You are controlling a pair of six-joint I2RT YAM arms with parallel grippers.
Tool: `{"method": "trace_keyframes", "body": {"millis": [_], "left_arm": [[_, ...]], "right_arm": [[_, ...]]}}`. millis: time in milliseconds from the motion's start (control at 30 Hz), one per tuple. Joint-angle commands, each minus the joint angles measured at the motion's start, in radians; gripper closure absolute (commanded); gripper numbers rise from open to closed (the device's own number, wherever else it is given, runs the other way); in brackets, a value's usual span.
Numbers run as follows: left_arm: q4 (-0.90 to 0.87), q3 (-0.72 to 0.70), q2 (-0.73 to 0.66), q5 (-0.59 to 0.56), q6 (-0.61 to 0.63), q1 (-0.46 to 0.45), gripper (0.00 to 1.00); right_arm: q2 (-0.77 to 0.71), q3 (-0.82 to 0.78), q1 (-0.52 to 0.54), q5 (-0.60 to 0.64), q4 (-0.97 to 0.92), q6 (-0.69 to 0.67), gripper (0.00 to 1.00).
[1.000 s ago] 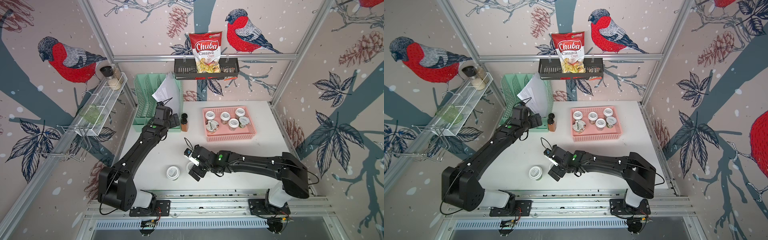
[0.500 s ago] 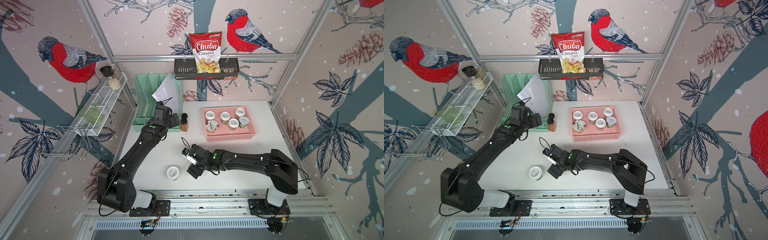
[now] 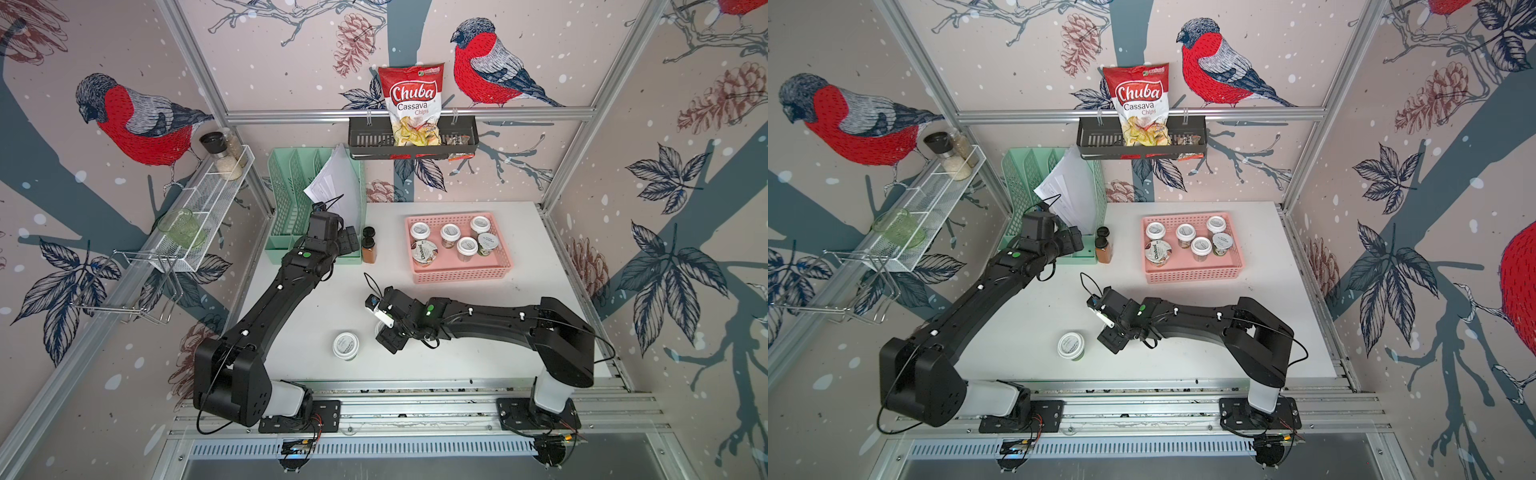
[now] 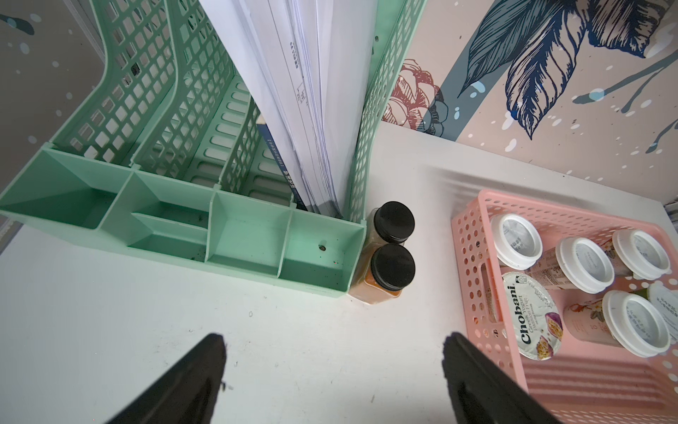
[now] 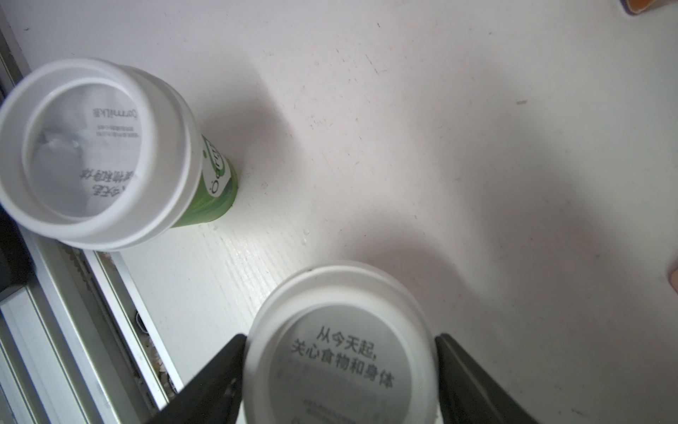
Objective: Put the yogurt in the basket
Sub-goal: Pick up the yogurt from the center of the board.
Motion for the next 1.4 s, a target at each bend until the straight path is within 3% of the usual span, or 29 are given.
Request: {"method": "trace_keyframes", "body": {"millis": [0, 200, 933, 1133, 1367], "left_arm": [[0.011, 0.002, -0.006, 0.005, 0.019, 0.0, 0.04], [0.011, 0.004, -0.005, 0.004, 0.021, 0.001, 0.04], [0.011, 0.004, -0.015, -0.004, 0.023, 0.0, 0.04], [0.014, 0.002, -0.023, -0.002, 0.024, 0.0, 0.04], [0.018, 0.002, -0.031, 0.011, 0.023, 0.0, 0.04]], "right_arm": [[0.014, 0.009, -0.001, -0.005, -0.005, 0.003, 0.18], [0.025, 0.012, -0.001, -0.008, -0.007, 0.003, 0.13], [-0.004, 0.028, -0.026, 0.004, -0.044, 0.009, 0.21], [-0.033, 0.062, -0.076, 0.048, -0.097, 0.024, 0.21], [-0.106, 0.102, -0.21, 0.113, -0.15, 0.052, 0.22]]}}
